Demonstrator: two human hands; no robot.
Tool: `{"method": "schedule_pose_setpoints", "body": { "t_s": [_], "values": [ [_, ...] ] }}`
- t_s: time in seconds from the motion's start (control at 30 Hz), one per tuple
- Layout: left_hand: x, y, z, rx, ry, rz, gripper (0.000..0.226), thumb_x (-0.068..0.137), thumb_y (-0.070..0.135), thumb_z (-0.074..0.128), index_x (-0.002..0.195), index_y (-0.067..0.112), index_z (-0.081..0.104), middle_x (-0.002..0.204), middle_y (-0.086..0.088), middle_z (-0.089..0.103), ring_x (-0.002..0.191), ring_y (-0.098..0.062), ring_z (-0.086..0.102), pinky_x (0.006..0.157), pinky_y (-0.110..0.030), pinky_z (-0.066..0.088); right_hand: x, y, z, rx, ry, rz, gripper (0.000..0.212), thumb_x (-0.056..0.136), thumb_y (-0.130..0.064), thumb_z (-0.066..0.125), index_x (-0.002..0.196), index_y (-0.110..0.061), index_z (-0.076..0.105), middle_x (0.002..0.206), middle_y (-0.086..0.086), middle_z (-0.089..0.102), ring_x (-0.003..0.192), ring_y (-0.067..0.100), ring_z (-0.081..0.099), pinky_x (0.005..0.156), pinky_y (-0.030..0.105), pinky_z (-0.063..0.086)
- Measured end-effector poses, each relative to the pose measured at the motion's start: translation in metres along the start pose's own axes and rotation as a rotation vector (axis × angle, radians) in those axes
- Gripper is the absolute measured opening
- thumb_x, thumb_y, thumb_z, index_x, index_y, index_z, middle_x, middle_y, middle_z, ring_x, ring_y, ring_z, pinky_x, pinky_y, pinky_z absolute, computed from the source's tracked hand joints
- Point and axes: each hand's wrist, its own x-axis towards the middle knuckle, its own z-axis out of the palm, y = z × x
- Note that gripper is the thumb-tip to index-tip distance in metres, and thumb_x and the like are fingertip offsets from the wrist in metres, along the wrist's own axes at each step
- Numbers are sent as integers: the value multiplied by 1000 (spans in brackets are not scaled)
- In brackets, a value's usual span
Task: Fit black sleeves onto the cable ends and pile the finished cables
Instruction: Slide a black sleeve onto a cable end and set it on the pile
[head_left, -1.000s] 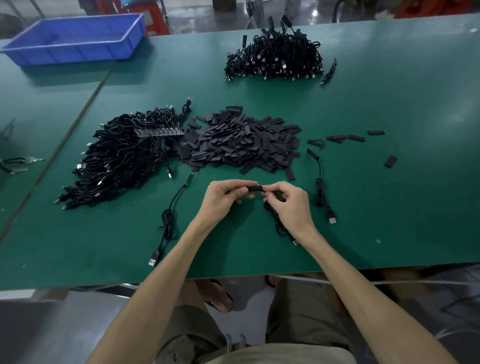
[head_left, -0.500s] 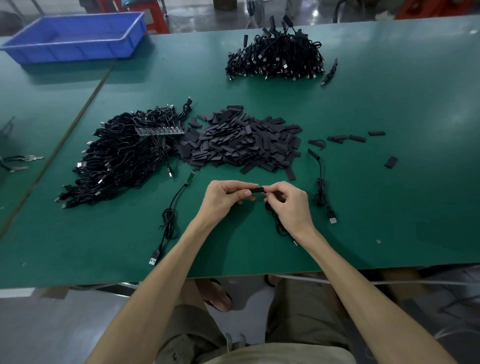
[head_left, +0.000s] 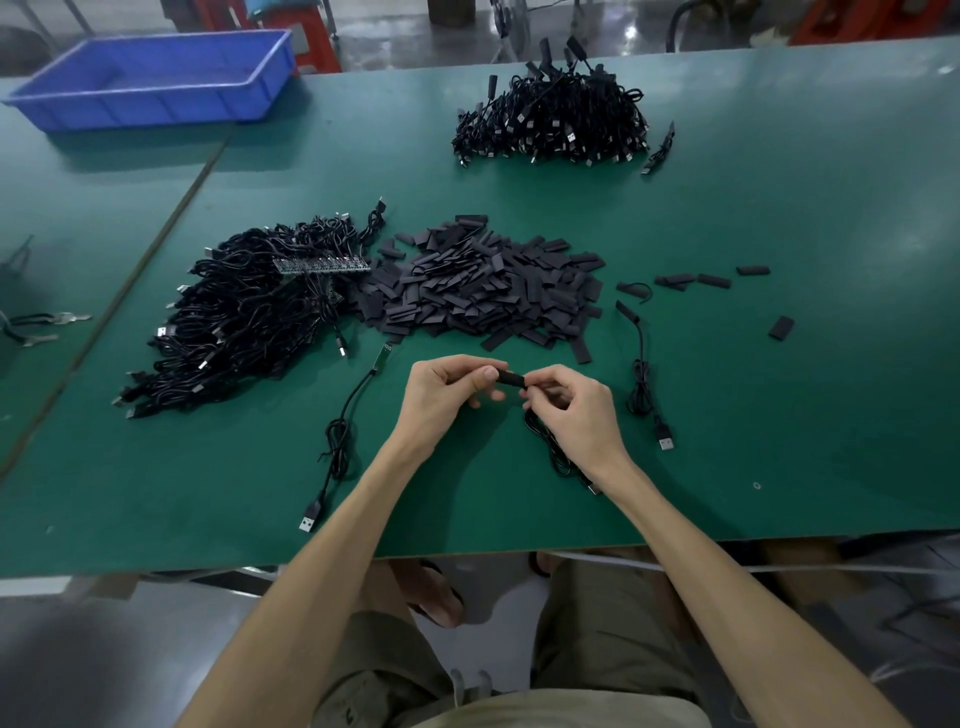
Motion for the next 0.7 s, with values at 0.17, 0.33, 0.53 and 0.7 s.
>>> {"method": "schedule_pose_setpoints", "body": {
  "t_s": [0.17,0.33,0.53,0.7],
  "values": [
    [0,-2,-2,-46,25,-12,17,100,21,64,102,10,76,90,-10,78,76,-20,74,63,-25,53,-3,-4,0,-16,-60,-78,32,92,-3,70,119,-20,73,84,-5,77,82,10,75,80,21,58],
    [1,-5,-2,-54,-10,-4,21,105,19,54,110,6,71,93,-12,78,86,-24,75,67,-27,54,-4,-5,-1,30,-39,-74,32,93,-1,66,116,-21,75,82,-2,77,76,10,76,76,18,56],
    [2,-7,-2,-57,-14,-4,19,105,15,53,108,8,70,91,-11,78,85,-21,75,68,-25,55,-6,-7,-1,19,-42,-64,29,94,-2,66,115,-19,77,83,-1,78,77,10,76,78,22,59],
    [1,-8,-2,-59,-21,18,21,106,21,54,108,11,72,93,-9,78,88,-24,75,69,-26,56,-6,-6,0,1,-35,-62,27,95,-2,67,115,-16,77,84,-2,78,75,8,76,75,16,56]
  ]
}}
